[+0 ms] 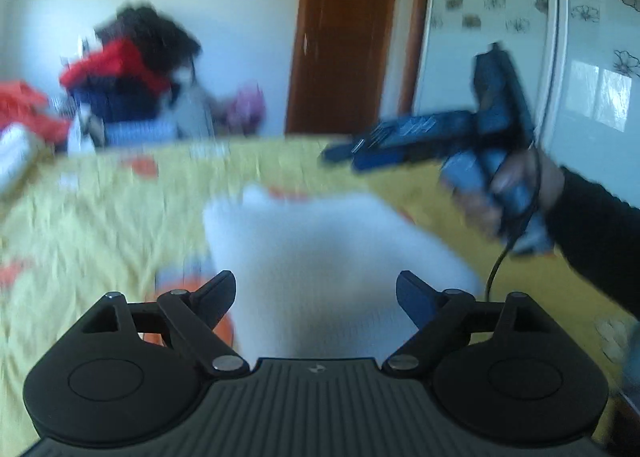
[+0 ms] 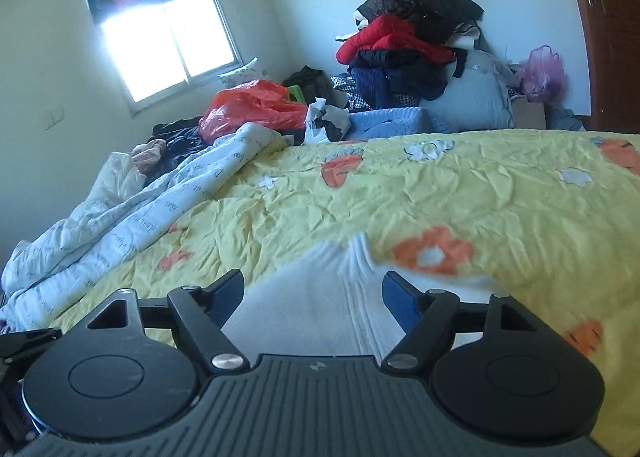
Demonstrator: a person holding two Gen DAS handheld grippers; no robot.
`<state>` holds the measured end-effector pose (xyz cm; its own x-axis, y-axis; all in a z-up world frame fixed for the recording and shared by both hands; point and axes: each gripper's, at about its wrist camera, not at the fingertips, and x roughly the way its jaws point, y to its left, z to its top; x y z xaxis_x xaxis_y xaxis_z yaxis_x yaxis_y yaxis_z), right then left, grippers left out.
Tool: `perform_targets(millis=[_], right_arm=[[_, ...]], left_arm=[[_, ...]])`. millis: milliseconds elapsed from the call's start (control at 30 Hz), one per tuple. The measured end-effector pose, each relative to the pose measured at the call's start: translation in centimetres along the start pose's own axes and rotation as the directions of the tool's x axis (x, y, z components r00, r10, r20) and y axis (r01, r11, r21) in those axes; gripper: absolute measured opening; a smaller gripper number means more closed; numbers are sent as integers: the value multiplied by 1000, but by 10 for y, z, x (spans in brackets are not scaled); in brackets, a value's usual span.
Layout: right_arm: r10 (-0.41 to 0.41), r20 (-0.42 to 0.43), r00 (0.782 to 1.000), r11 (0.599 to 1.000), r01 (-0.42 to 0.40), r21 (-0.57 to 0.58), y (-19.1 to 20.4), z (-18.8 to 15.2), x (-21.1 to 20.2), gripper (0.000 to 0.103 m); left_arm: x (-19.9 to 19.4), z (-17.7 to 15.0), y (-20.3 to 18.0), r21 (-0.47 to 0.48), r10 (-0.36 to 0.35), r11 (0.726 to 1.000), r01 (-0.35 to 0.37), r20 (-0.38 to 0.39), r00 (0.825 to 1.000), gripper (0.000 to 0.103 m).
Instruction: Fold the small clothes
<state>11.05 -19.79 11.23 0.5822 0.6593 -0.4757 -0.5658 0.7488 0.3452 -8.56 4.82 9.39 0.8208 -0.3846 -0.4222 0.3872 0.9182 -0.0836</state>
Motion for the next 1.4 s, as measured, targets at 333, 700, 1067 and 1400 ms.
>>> perform_targets(millis=[333,700,1067,1400], right_arm=[[-15,-167,986,995,31,97,-43,-29,80,73],[21,82,996,985,-35,167,-23,-31,-11,79],[80,41,996,913,-90,398,-69,-77,3,71],[50,162,986,880,-120,460,-57,-94,-83,83]], left_arm=[[88,-23,-1,35,0,999,4,-111,994,89],[56,6,17,-68,-29,997,29,10,1000,89],[127,-9,10,63,69,996,-64,-86,994,91],[68,-4,7,-84,27,996,-31,-53,998,92]])
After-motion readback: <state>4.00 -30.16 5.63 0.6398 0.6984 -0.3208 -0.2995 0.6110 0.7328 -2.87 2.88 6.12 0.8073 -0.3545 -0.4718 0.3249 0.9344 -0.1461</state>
